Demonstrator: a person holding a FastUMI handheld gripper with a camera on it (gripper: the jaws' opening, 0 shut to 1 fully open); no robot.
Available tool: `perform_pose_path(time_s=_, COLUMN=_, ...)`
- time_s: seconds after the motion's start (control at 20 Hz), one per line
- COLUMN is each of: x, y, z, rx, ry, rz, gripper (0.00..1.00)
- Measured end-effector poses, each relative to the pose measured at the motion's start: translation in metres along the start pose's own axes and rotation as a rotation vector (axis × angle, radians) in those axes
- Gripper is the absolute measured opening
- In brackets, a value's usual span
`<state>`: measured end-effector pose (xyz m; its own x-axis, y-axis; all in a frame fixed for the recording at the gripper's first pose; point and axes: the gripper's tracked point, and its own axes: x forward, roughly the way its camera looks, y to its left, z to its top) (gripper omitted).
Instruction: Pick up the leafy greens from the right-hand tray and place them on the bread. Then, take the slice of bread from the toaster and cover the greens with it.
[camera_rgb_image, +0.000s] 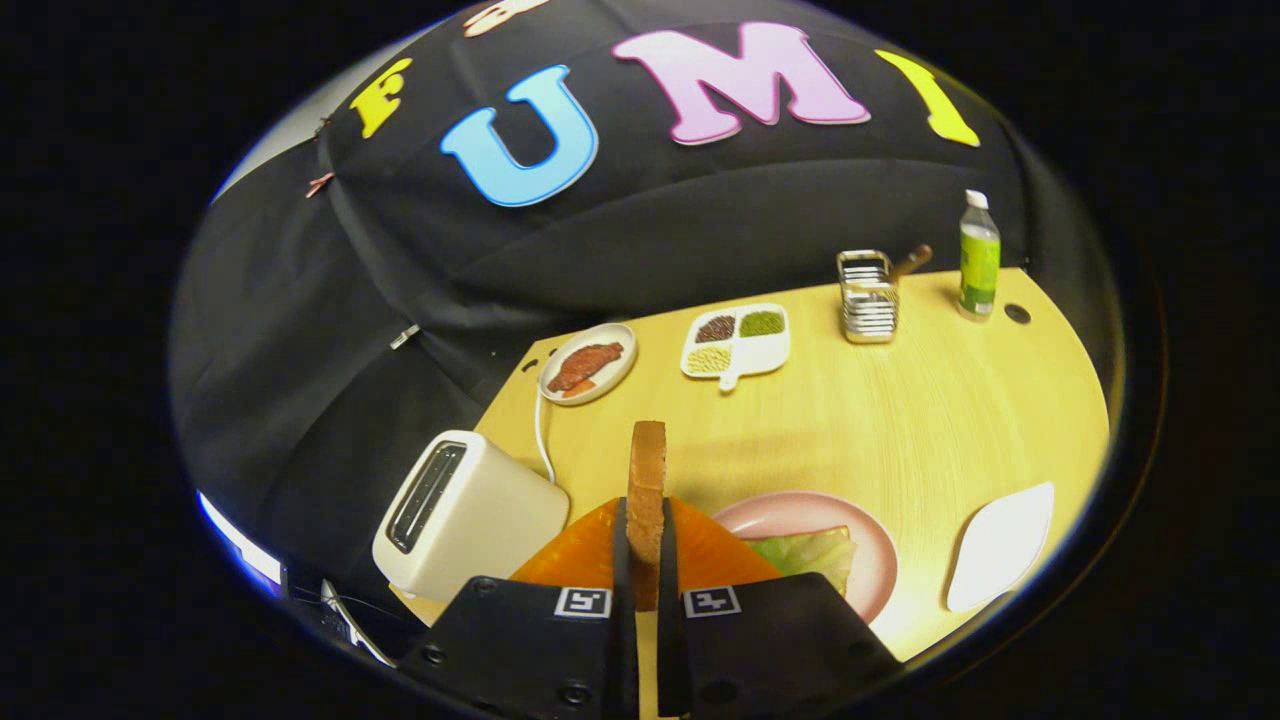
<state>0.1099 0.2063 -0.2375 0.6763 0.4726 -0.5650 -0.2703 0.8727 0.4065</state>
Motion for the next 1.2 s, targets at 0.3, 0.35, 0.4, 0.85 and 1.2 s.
perform_pose_path(time_s=0.3, x=0.007, y=-0.042, z=-0.026, rx=0.054, ry=0.039, rz=-0.056, gripper=0.12)
perform_pose_path(time_s=0.35, x=0.008, y=-0.046, z=-0.030, rx=0.059, ry=0.044, rz=-0.059, gripper=0.12)
perform_pose_path(time_s=0.4, x=0.008, y=-0.049, z=-0.030, rx=0.064, ry=0.042, rz=-0.062, gripper=0.12)
perform_pose_path(time_s=0.85, x=0.000, y=-0.098, z=-0.049, rx=0.102, ry=0.084, rz=-0.183, gripper=0.17)
perform_pose_path(time_s=1.2, x=-0.014, y=-0.120, z=-0.064, rx=0.083, ry=0.120, rz=-0.268, gripper=0.57)
